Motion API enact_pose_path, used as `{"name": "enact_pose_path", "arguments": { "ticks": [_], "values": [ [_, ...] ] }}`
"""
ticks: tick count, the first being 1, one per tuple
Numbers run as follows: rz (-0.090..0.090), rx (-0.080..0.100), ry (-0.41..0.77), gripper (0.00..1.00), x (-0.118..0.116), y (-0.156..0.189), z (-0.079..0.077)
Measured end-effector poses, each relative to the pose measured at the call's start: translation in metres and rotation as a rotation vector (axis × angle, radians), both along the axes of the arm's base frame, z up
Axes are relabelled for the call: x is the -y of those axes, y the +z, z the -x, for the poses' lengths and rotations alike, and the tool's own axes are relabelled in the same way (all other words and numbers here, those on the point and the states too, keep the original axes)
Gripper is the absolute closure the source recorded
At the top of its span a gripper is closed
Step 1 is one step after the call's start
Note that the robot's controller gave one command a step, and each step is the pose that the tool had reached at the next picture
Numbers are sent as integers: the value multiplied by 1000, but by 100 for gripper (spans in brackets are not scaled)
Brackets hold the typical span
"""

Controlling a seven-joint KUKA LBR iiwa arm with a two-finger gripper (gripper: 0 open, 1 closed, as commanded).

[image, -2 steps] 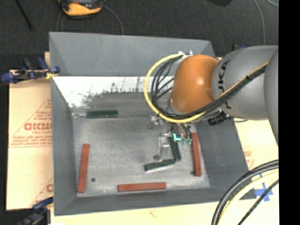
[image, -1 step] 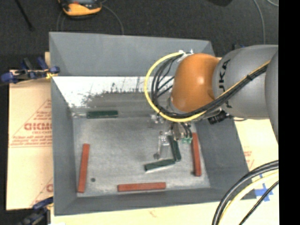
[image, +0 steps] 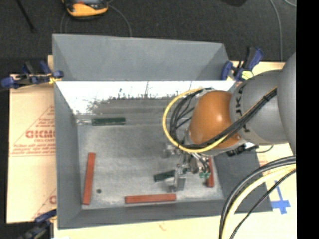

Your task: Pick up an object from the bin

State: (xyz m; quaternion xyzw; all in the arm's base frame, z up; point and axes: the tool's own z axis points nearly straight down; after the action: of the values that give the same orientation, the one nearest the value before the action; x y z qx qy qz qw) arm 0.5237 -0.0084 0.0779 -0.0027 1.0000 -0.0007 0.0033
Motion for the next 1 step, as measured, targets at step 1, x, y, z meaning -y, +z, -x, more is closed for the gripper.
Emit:
{"name": "enact_pose_path", "arguments": {
  "ticks": [1],
  "values": [
    [0,-8,46,0,6,16,1]
  ]
}}
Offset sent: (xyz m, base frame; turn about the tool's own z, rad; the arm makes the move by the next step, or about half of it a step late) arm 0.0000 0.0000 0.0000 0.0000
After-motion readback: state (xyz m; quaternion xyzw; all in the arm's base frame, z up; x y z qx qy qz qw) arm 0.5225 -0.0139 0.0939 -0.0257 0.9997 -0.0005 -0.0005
